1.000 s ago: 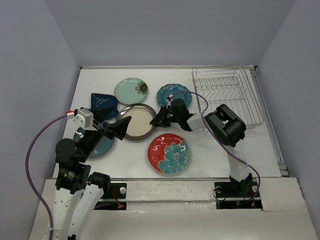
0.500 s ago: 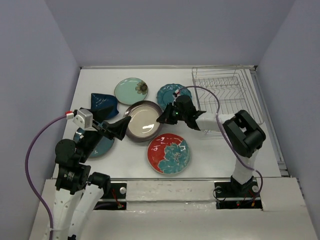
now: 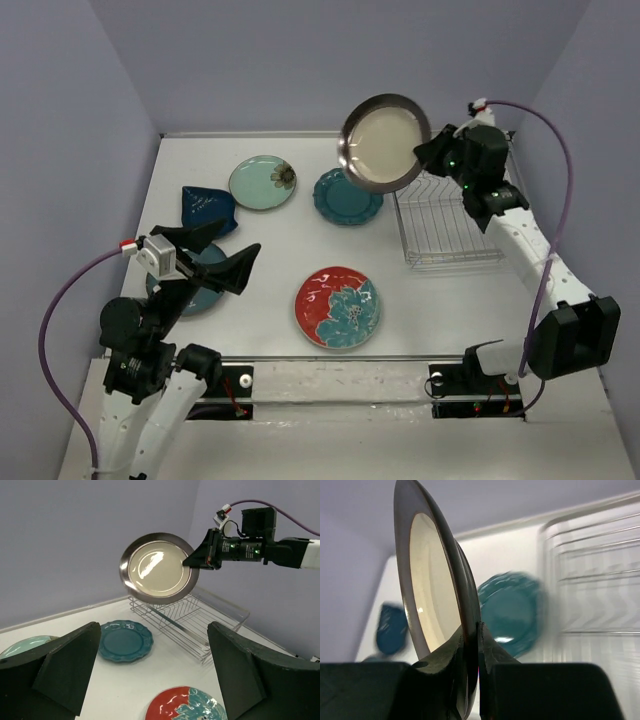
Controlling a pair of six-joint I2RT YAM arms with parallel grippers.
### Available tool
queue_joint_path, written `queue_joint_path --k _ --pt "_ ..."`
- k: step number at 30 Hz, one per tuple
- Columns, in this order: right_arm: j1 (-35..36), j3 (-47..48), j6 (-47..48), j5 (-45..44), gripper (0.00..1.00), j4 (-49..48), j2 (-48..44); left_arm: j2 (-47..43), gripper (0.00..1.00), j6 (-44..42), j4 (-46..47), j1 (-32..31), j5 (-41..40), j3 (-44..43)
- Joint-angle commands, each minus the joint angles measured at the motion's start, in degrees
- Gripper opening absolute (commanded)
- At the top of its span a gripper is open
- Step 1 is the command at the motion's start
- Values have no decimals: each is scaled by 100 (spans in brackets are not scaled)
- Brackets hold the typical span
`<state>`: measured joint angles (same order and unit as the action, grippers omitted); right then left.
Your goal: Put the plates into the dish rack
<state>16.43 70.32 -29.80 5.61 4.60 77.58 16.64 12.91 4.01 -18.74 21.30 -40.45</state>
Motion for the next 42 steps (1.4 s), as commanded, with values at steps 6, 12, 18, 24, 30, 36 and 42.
queue_joint_path --k 6,12,18,24,30,36,42 --pt "-2072 1413 1353 -1597 7 111 142 -363 99 -95 197 -463 -178 -77" --pt "-2521 2028 2502 -2054 7 -213 696 -434 99 -139 126 -780 -310 -113" --pt "-2574 2424 3822 -2186 7 -390 1206 -478 99 -192 56 -982 -390 -148" --pt "-2574 2635 4755 -2406 7 -609 1567 -425 99 -218 3 -1061 -416 -174" --pt "-2574 2934 5010 -2424 7 -671 1734 -364 99 -218 -6 -1105 -425 -183" --pt "-2574 2601 5055 -2380 7 -689 1796 -381 99 -218 -23 -1114 -451 -192" --pt "-2574 1994 5107 -2310 7 -829 1787 -381 99 -218 -32 -1114 -469 -192"
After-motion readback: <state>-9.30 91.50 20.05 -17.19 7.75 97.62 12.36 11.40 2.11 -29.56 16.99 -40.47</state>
